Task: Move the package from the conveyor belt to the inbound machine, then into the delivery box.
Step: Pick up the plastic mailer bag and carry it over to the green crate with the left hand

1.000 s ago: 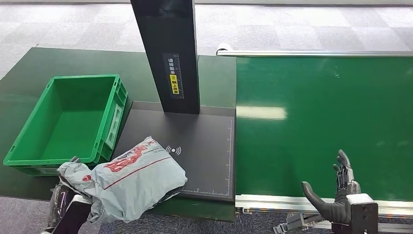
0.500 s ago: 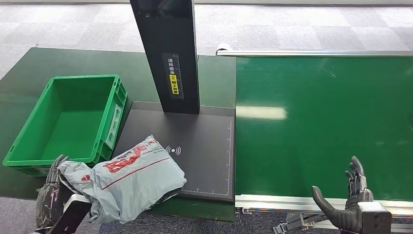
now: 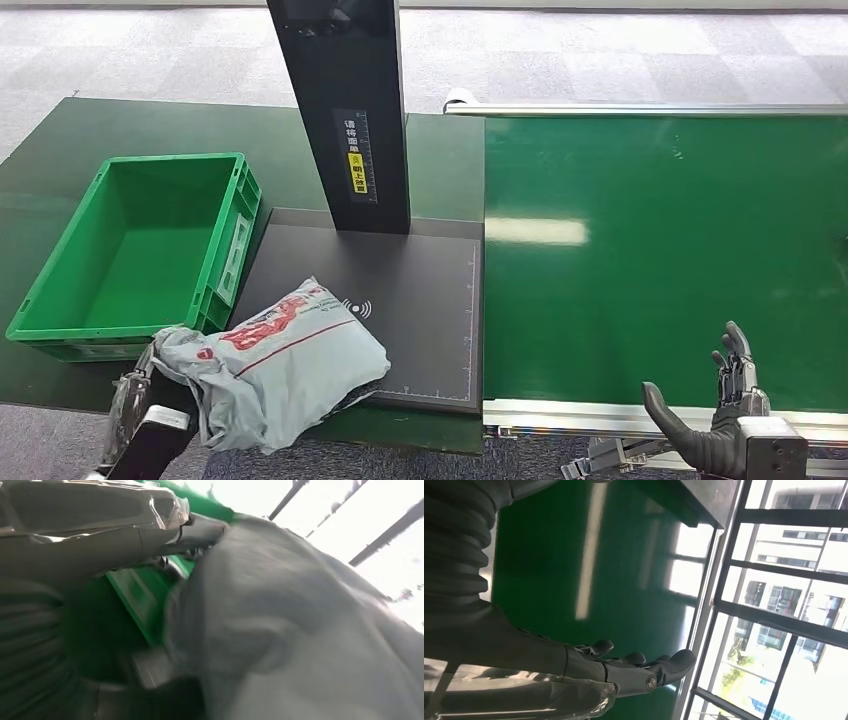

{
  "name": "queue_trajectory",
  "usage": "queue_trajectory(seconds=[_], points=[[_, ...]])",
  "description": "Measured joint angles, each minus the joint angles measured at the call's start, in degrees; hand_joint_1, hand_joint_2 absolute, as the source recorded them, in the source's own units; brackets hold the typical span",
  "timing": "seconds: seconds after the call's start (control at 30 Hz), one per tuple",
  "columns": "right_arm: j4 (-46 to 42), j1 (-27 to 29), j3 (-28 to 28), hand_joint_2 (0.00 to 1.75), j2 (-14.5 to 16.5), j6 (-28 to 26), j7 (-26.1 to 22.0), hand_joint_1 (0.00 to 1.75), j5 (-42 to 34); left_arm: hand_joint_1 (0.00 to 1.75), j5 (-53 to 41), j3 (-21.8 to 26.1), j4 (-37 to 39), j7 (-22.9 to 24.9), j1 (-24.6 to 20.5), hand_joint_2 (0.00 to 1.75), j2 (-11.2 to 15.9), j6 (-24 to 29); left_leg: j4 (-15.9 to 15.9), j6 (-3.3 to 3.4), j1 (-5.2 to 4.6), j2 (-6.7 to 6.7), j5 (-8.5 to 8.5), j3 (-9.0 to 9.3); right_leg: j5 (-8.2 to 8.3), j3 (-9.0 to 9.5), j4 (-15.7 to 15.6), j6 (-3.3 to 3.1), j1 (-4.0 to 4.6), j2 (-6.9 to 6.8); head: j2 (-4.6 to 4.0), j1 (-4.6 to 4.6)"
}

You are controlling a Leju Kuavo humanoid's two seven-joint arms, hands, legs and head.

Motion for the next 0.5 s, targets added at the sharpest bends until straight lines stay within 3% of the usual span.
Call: queue_trajectory(seconds=[0.07,0.17,0.5], points=[[0.1,0.0,0.3,1.75,0.0,-0.6,0.0,0.0,0.0,1.75,7.5,-2.6,0.0,0.1,0.1,1.75,0.0,-5.5,0.0,0.0,0.0,0.0,0.0,0.0,0.0,0.01,0.0,0.0,-0.01,0.0,0.0,0.01],[0.4,-0.2,0.9,1.75,0.0,-1.4,0.2,0.0,-0.2,1.75,13.8,-6.0,0.2,0.8,0.0,1.75,0.0,-9.7,0.0,0.0,-0.01,0.0,0.0,0.01,0.01,0.01,0.0,0.0,-0.01,0.01,0.0,0.0],[1.4,-0.5,2.6,1.75,-0.3,-2.7,0.6,0.0,-0.8,1.75,19.7,-10.6,1.5,1.4,-0.2,1.75,0.1,-13.5,0.0,0.0,0.01,0.01,0.0,0.01,0.01,-0.01,0.0,0.0,0.01,0.03,0.0,-0.01]])
